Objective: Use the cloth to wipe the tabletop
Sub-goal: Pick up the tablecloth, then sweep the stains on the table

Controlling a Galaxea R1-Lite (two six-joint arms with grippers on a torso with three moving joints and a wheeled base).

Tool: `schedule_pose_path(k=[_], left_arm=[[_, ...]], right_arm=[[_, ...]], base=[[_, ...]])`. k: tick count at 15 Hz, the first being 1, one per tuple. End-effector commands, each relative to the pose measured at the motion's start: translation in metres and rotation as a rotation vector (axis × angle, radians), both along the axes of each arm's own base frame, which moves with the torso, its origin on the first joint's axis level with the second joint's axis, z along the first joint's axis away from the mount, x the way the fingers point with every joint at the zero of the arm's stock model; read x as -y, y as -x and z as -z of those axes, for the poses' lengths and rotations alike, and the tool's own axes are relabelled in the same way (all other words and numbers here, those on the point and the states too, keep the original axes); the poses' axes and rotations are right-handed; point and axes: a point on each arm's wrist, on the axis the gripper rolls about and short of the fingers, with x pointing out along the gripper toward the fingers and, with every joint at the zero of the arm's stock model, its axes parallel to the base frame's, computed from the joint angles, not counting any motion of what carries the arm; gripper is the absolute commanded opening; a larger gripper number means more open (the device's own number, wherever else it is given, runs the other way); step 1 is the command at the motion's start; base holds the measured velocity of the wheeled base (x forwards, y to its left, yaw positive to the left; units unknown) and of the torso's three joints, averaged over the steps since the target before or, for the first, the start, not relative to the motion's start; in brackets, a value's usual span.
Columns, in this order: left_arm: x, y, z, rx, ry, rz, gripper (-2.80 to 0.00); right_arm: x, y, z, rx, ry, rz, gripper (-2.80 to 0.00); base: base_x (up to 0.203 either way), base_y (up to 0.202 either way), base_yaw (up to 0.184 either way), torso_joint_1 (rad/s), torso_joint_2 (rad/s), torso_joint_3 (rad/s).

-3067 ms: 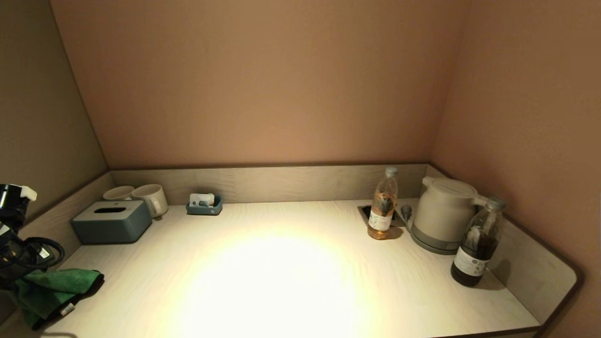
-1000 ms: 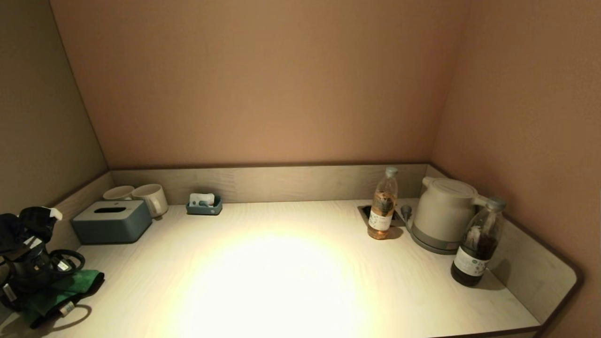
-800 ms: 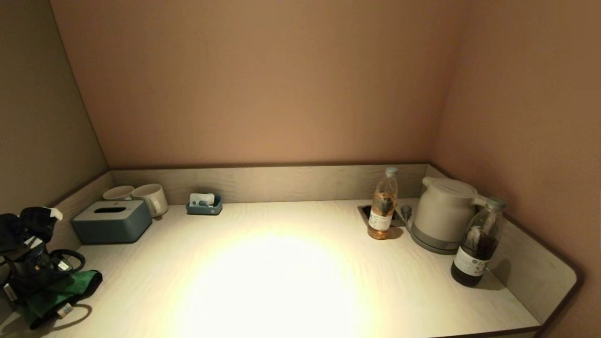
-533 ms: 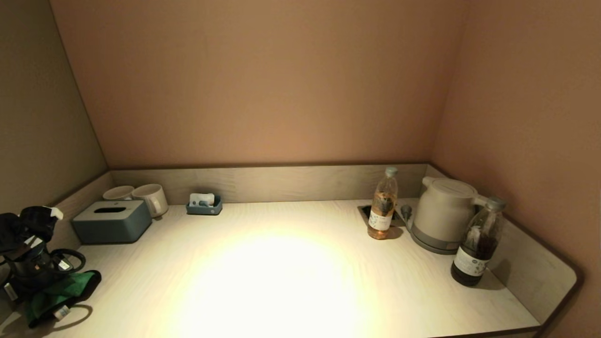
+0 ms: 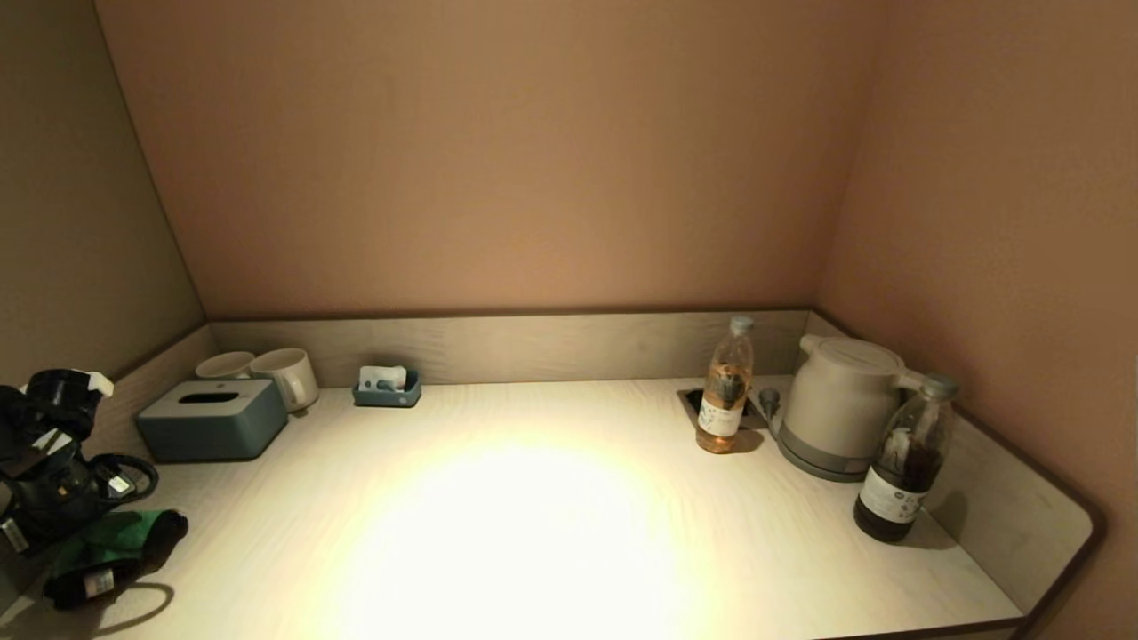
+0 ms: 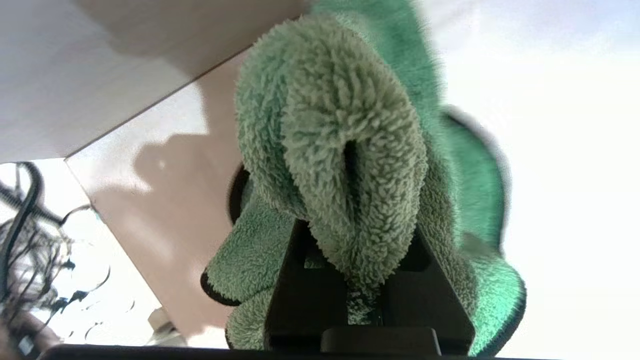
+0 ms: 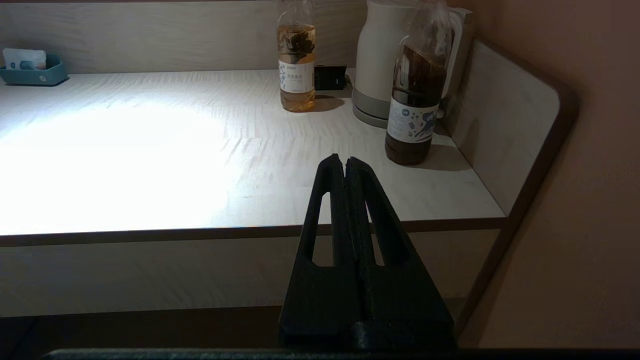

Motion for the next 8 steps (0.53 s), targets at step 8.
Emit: schedule_pose_path(k=[8], left_arm=[[0.125,0.036,-0.117,0.310,0.065,0.509,-2.80]], right_arm=[[0.000,0.000,0.000,0.000,0.000,-0.001,-2.80]], base=[[0.000,0.000,0.000,0.000,0.00,0.000]])
